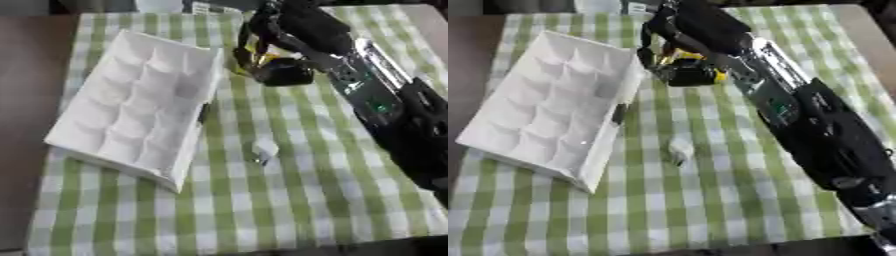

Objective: Pick up objects on the table and place them in the box.

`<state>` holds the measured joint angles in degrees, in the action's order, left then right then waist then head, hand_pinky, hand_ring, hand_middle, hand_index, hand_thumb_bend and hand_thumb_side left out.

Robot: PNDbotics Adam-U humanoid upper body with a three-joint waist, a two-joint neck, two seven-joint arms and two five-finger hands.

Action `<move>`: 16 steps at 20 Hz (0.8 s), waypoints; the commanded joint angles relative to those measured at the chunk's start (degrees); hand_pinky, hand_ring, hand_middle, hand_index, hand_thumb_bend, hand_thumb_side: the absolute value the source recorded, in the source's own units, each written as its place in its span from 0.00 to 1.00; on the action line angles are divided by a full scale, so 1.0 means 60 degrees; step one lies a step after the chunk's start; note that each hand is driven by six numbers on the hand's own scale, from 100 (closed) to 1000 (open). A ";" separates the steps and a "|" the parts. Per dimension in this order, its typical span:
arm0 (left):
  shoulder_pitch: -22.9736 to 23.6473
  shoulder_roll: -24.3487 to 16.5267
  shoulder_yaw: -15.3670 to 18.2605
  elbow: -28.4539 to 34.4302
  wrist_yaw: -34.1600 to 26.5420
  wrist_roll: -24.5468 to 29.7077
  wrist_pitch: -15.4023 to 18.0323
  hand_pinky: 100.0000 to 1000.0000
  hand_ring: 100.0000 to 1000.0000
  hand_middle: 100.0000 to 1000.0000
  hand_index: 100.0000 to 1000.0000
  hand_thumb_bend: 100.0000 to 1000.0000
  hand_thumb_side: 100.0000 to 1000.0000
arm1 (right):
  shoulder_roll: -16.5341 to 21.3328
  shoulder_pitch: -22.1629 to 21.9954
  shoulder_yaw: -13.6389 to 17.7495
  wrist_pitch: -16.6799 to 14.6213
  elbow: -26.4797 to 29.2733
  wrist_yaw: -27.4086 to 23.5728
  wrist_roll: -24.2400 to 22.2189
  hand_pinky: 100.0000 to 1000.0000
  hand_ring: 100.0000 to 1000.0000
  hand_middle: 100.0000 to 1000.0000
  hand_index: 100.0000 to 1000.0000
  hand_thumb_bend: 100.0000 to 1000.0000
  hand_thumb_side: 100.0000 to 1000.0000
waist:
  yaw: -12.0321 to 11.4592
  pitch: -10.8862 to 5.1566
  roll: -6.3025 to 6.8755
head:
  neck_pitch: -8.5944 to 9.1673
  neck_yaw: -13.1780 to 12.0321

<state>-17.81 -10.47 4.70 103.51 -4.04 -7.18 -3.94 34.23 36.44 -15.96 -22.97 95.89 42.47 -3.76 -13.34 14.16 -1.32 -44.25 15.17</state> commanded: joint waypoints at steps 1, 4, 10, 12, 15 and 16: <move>-0.0199 -0.0038 -0.0106 0.0200 -0.0059 0.0117 0.0006 0.72 0.59 0.90 0.85 0.19 0.90 | 0.0168 0.0325 0.0058 -0.0005 -0.0209 -0.0107 -0.0043 0.00 0.00 0.00 0.08 0.00 0.00 | -0.0128 -0.0359 -0.0111 | 0.0023 0.0095; -0.0334 0.0082 -0.0241 0.0234 -0.0094 0.0230 -0.0001 0.72 0.59 0.90 0.85 0.19 0.89 | 0.0085 0.0579 0.0011 -0.0044 -0.0546 -0.0026 -0.0102 0.00 0.00 0.01 0.08 0.00 0.00 | -0.0471 -0.0315 -0.0152 | 0.0023 0.0233; -0.0531 0.0230 -0.0438 0.0289 -0.0143 0.0431 -0.0016 0.72 0.59 0.90 0.85 0.19 0.89 | -0.0157 0.0964 -0.0107 -0.0219 -0.1276 0.0221 -0.0220 0.00 0.00 0.01 0.08 0.00 0.00 | -0.1079 -0.0200 -0.0217 | 0.0023 0.0467; -0.0589 0.0280 -0.0492 0.0312 -0.0157 0.0479 -0.0020 0.72 0.59 0.90 0.85 0.19 0.89 | -0.0250 0.1101 -0.0148 -0.0293 -0.1505 0.0313 -0.0256 0.00 0.00 0.01 0.08 0.00 0.00 | -0.1261 -0.0168 -0.0240 | 0.0023 0.0548; -0.0650 0.0334 -0.0562 0.0336 -0.0177 0.0548 -0.0030 0.72 0.59 0.90 0.85 0.19 0.89 | -0.0357 0.1253 -0.0176 -0.0384 -0.1796 0.0415 -0.0275 0.00 0.00 0.01 0.09 0.00 0.00 | -0.1422 -0.0136 -0.0252 | 0.0023 0.0632; -0.0688 0.0352 -0.0602 0.0352 -0.0185 0.0583 -0.0027 0.72 0.59 0.90 0.85 0.19 0.88 | -0.0404 0.1300 -0.0191 -0.0396 -0.1911 0.0450 -0.0296 0.00 0.00 0.02 0.09 0.00 0.00 | -0.1508 -0.0116 -0.0255 | 0.0023 0.0681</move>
<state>-21.17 -8.07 1.29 104.23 -4.98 -4.04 -4.18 31.44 42.93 -17.38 -25.01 84.71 44.64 -5.48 -22.49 14.22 -2.12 -44.26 18.87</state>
